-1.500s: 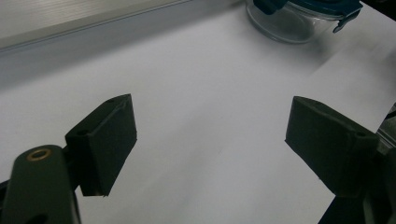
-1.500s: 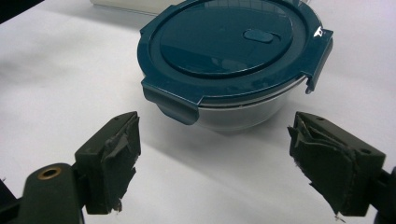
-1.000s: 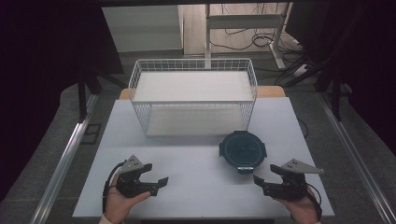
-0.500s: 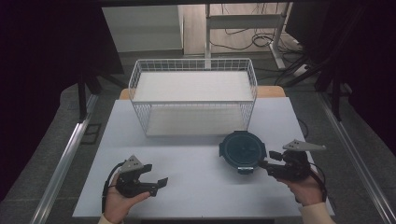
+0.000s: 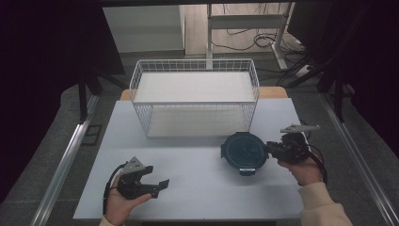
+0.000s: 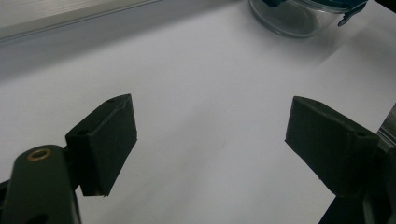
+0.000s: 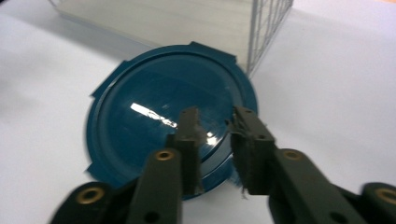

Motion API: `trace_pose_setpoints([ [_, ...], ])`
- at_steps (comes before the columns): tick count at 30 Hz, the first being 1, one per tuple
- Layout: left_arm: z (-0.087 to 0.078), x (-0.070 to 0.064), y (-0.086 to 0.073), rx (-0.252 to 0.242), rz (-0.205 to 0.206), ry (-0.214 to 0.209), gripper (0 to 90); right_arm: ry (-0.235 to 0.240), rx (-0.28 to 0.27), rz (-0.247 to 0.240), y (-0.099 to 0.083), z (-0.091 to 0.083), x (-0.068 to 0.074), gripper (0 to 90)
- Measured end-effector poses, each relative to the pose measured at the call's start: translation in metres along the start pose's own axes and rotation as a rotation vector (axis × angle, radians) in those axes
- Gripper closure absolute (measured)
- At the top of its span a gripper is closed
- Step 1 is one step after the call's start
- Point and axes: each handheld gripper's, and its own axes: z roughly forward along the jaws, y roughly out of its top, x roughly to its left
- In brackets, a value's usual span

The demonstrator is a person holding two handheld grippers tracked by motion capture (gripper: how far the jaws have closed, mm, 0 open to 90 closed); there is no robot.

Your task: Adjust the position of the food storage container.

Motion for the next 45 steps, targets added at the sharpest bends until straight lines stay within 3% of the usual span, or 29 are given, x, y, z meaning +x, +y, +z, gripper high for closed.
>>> trace_pose_setpoints([
  [5,0.001,0.000,0.000,0.002,0.005,-0.002,16.0,-0.025,0.024,0.006,0.015,0.012,-0.010,88.6],
  [13,0.001,0.001,-0.001,0.010,0.008,0.003,16.0,-0.066,0.089,0.009,0.033,0.038,-0.025,89.3],
  [21,0.003,0.001,-0.001,0.018,0.013,0.003,16.1,-0.106,0.159,0.007,0.033,0.066,-0.036,89.4],
  [27,0.005,0.001,-0.001,0.024,0.012,0.002,16.1,-0.103,0.209,-0.055,0.031,0.078,-0.031,89.5],
  [32,0.005,0.001,-0.001,0.025,0.011,0.001,16.2,-0.108,0.209,-0.044,0.030,0.077,-0.031,89.7],
  [37,0.004,0.003,-0.001,0.019,0.001,0.003,16.2,-0.116,0.216,-0.067,0.029,0.076,-0.027,89.9],
  [45,0.006,0.002,-0.001,0.023,0.001,-0.002,16.3,-0.085,0.215,-0.118,0.025,0.077,-0.008,89.9],
])
